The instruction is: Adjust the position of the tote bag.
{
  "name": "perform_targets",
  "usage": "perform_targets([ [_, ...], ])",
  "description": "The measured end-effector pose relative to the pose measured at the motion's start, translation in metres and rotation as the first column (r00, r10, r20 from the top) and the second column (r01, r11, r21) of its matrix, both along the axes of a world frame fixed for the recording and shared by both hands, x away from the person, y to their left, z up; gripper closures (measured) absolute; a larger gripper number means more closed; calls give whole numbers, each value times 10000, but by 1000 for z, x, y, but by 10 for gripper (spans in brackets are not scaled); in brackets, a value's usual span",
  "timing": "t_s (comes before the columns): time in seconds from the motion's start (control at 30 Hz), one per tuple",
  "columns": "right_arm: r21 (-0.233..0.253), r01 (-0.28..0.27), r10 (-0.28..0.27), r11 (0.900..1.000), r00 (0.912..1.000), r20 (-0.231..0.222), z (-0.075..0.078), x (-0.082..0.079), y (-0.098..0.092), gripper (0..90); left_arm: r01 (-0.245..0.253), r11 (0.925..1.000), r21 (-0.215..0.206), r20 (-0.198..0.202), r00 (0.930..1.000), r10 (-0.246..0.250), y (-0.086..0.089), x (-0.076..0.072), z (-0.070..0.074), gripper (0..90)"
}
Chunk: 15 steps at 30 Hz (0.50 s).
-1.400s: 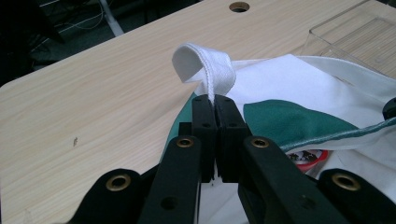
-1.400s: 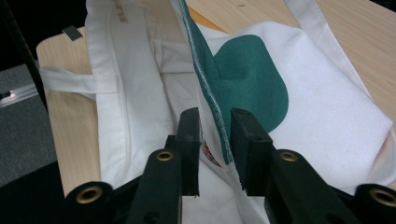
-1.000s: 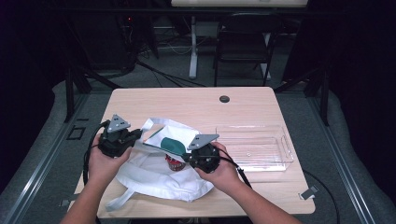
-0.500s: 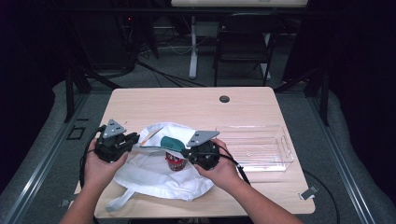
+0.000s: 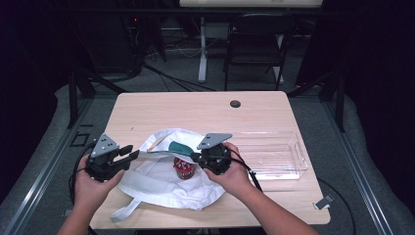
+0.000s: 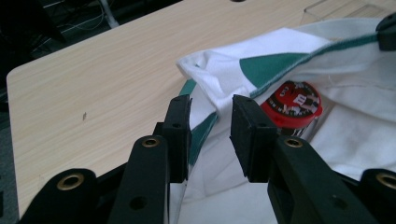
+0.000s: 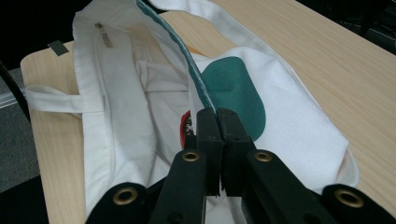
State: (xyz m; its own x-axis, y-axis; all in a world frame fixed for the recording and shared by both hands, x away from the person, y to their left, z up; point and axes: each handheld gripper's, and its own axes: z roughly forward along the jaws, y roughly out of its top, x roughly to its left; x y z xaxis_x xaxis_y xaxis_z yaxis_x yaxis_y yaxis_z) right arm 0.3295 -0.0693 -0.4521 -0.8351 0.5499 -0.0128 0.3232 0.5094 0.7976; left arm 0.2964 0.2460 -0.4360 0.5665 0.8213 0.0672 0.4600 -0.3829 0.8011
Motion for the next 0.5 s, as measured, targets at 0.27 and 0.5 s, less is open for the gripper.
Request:
perform_targets([
  [0.27, 97, 138, -138, 9999, 9999, 37, 2, 1, 0, 891, 8, 9997, 263, -195, 9998, -3, -2, 1, -11, 669],
  [0.5, 206, 205, -207, 9996, 9998, 73, 3, 2, -1, 892, -22, 9980, 633, -267, 9996, 39, -8, 7, -16, 703],
])
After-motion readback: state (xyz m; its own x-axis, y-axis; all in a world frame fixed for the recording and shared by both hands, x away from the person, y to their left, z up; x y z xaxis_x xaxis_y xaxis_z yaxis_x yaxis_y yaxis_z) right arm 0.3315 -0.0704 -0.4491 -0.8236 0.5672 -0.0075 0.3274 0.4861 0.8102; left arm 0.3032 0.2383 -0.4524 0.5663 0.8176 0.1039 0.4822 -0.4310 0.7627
